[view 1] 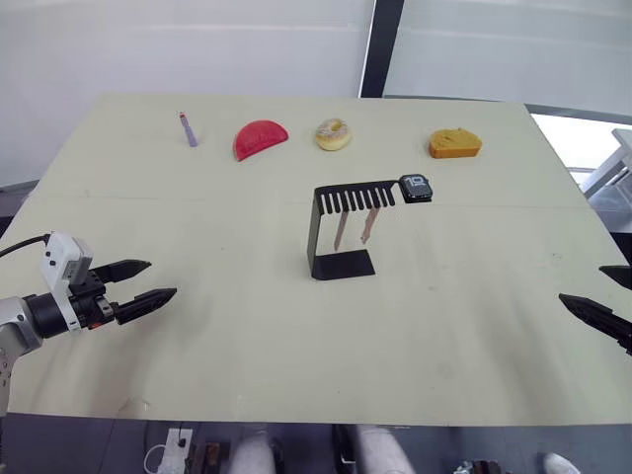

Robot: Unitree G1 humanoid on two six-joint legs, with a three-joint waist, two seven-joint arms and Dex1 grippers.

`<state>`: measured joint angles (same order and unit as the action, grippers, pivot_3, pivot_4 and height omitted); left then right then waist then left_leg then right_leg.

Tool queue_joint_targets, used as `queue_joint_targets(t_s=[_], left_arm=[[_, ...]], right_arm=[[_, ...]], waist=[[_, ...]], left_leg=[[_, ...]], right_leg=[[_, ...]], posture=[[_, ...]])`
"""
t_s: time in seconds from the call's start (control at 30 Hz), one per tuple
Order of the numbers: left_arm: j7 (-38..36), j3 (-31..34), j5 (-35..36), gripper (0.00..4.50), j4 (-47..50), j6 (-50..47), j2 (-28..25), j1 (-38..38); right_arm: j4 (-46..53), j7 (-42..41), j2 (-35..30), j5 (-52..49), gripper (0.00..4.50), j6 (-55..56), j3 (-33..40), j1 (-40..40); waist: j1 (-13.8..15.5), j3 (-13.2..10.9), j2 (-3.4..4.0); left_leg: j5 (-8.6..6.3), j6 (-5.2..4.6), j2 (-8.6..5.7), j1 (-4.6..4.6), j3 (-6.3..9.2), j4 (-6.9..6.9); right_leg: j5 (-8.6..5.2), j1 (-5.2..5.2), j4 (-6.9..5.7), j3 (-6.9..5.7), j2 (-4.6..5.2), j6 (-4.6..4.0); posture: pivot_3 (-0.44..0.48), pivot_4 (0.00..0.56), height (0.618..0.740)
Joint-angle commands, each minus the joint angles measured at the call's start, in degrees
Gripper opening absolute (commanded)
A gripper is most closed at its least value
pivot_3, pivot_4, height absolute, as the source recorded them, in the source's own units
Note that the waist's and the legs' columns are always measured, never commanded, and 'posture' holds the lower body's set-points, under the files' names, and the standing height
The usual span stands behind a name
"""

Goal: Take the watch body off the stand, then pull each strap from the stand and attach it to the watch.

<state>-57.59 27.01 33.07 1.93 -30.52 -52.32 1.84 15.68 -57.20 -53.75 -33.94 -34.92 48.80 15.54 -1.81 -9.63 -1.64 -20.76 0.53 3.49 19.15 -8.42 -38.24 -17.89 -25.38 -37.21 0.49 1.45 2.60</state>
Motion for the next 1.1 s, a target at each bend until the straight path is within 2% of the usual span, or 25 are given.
queue_joint_targets(t_s=[0.03, 0.33, 0.4, 0.57, 0.7, 0.77, 0.87, 1.0, 1.1], left_arm=[[0.2, 0.5, -0.1, 4.48, 1.9, 1.4, -0.2, 1.1], [0.8, -4.5, 1.7, 4.48, 5.7, -1.3, 0.6, 5.1], [0.3, -5.2, 3.7, 4.48, 8.0, -3.5, 0.0, 7.1], [-1.8, -8.3, 9.9, 4.48, 14.1, -9.3, -0.8, 14.2], [-1.9, -11.3, 15.0, 4.48, 15.6, -12.8, 1.1, 22.8], [-0.7, -12.4, 16.5, 4.48, 14.3, -13.8, 2.9, 28.0], [-1.2, -15.5, 13.9, 4.48, 10.8, -11.9, 4.8, 33.3], [-3.0, -19.8, 10.7, 4.48, 6.3, -8.5, 7.8, 39.1], [-3.9, -21.8, 8.6, 4.48, 3.9, -6.2, 10.0, 42.2]], right_arm=[[0.1, -0.3, -0.8, 0.9, 4.50, 2.4, 0.2, -0.7], [4.9, 5.6, 2.7, 3.4, 4.50, 4.9, -2.3, -1.9], [9.6, 8.6, 4.4, 2.1, 4.50, 2.6, -2.8, -1.9], [26.2, 19.2, 9.4, -8.9, 4.50, -7.7, -4.0, -3.1], [37.8, 37.9, 13.0, -20.9, 4.50, -15.3, -8.2, -8.8], [40.8, 51.0, 15.4, -26.1, 4.50, -17.7, -12.8, -14.0], [41.6, 68.9, 17.9, -32.0, 4.50, -20.1, -20.5, -23.5], [38.3, 83.2, 18.0, -37.4, 4.50, -21.8, -28.7, -34.9], [35.5, 89.9, 18.1, -39.1, 4.50, -22.6, -33.2, -40.9]], waist=[[0.0, 0.0, 0.00], [0.1, 0.0, 0.00], [0.1, 0.0, 0.01], [0.0, 0.0, 0.04], [-0.1, 0.0, 0.04], [-0.1, 0.0, 0.00], [-0.3, 0.0, 0.02], [-0.4, 0.0, 0.06], [-0.3, 0.0, 0.06]], left_leg=[[0.00, 0.00, 0.00, 0.00, 0.00, 0.00], [0.02, 0.03, 0.00, 0.01, 0.00, 0.00], [0.02, 0.04, -0.01, 0.01, 0.00, -0.03], [0.07, 0.13, -0.01, -0.02, 0.02, -0.06], [0.11, 0.19, -0.02, -0.04, 0.02, -0.07], [0.14, 0.21, -0.02, 0.00, 0.04, -0.19], [0.13, 0.21, -0.03, 0.02, 0.04, -0.36], [0.14, 0.21, -0.03, 0.07, 0.02, -0.41], [0.14, 0.19, -0.02, 0.16, 0.03, -0.52]], right_leg=[[0.00, 0.00, 0.00, 0.00, 0.00, 0.00], [0.00, -0.01, -0.01, -0.02, -0.02, 0.01], [0.00, -0.01, -0.05, 0.00, -0.01, 0.01], [0.00, -0.01, -0.20, 0.01, -0.02, 0.00], [-0.01, -0.02, -0.27, 0.01, -0.03, -0.01], [-0.01, -0.04, -0.30, 0.00, -0.04, -0.02], [-0.02, -0.04, -0.38, 0.01, -0.04, -0.03], [-0.05, -0.14, -0.45, 0.01, -0.05, -0.09], [-0.05, -0.18, -0.45, 0.00, -0.05, -0.09]], posture=[[0.000, 0.150, 0.737], [0.000, 0.150, 0.737], [0.000, 0.150, 0.737], [0.000, 0.150, 0.737], [0.000, 0.150, 0.737], [0.000, 0.150, 0.737], [0.000, 0.150, 0.737], [0.000, 0.150, 0.737], [0.000, 0.150, 0.737]])
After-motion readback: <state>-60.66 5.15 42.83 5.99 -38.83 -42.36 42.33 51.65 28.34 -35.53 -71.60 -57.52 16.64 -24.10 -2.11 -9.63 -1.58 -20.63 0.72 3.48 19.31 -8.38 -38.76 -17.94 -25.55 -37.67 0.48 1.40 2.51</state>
